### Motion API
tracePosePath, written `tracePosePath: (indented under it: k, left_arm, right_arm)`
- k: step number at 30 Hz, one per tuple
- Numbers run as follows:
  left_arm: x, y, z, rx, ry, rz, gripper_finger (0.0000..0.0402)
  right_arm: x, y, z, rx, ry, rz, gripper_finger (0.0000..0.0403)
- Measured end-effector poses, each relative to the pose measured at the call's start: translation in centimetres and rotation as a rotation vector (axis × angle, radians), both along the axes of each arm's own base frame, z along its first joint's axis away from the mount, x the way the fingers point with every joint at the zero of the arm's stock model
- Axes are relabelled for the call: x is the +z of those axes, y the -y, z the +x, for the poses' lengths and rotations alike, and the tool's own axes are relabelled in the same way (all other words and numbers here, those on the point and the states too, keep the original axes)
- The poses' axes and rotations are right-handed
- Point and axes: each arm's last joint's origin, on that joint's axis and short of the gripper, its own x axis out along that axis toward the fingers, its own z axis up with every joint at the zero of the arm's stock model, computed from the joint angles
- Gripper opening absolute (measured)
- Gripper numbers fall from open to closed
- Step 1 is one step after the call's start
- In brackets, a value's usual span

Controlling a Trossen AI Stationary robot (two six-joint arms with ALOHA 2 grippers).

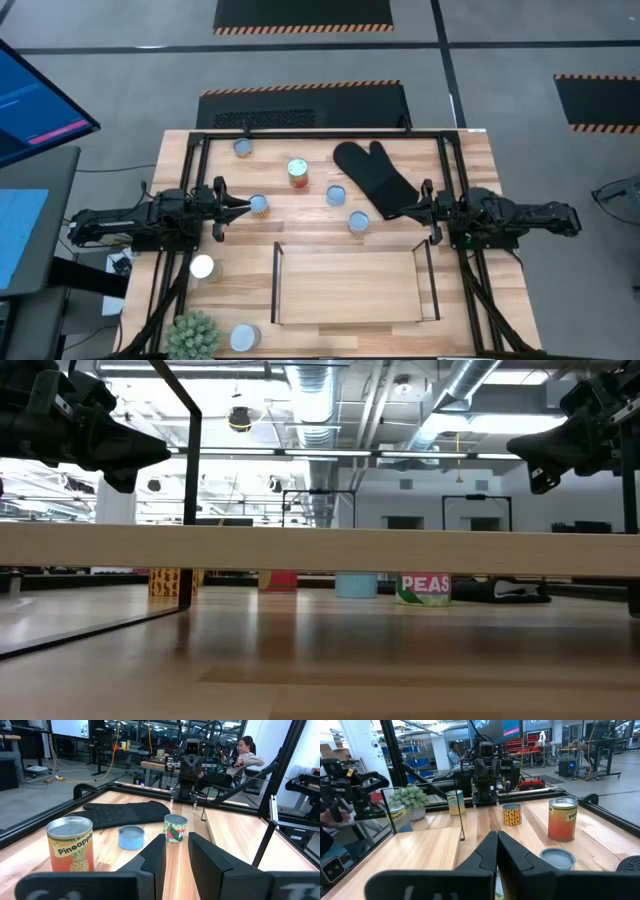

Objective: Pick and place cans onto a shelf

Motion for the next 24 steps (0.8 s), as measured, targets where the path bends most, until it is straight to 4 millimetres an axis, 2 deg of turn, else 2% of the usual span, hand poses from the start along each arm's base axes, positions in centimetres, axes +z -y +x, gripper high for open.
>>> tracePosePath:
  k: [24]
  left_arm:
    - [0.31, -0.01, 0.01, 0.005, 0.032, 0.050, 0.0072]
  right_arm:
    - [0.00, 0.00, 0.00, 0.000, 0.000, 0.000, 0.0033]
